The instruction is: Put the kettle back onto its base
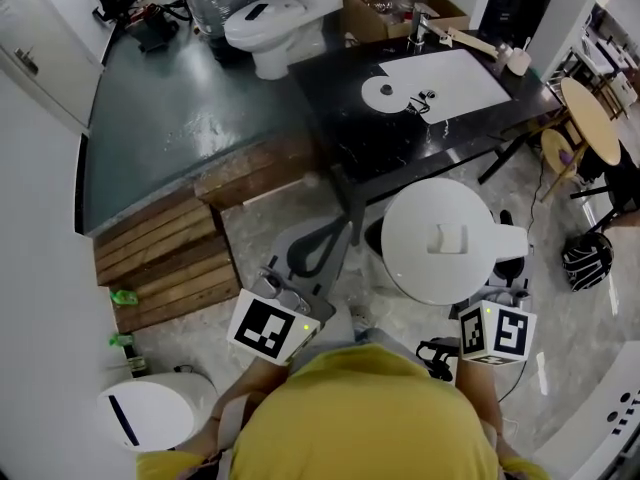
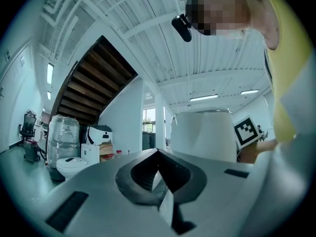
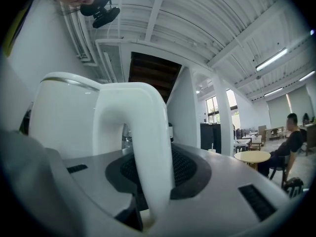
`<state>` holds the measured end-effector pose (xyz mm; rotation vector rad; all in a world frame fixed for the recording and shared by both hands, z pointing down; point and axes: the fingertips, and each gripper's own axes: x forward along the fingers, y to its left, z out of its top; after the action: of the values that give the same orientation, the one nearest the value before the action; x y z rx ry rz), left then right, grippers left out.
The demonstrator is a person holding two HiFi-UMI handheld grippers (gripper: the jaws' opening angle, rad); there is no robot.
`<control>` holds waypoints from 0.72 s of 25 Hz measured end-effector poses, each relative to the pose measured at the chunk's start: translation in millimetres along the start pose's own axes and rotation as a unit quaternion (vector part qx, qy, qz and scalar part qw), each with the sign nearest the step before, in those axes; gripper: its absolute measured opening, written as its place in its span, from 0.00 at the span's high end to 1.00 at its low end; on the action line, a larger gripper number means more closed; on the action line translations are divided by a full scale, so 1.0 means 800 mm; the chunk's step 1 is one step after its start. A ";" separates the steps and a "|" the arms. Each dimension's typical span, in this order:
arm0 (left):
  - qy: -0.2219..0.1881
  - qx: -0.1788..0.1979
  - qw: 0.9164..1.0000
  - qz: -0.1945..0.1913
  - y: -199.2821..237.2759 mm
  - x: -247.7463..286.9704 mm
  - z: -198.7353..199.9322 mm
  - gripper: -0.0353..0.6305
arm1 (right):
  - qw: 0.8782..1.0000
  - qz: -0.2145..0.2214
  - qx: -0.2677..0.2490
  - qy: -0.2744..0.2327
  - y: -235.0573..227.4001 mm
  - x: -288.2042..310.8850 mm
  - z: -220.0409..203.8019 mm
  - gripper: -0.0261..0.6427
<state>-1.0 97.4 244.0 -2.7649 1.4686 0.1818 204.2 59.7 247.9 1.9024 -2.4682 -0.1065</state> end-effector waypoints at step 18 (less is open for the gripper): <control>-0.005 0.002 0.999 -0.047 0.127 0.147 -0.009 0.94 | 0.999 -0.030 0.009 -0.020 -0.016 0.181 -0.001 0.79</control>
<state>-18.9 -57.1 243.5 -2.8185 1.3325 0.1912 179.7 -83.5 244.5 2.0017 -2.4450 -0.1264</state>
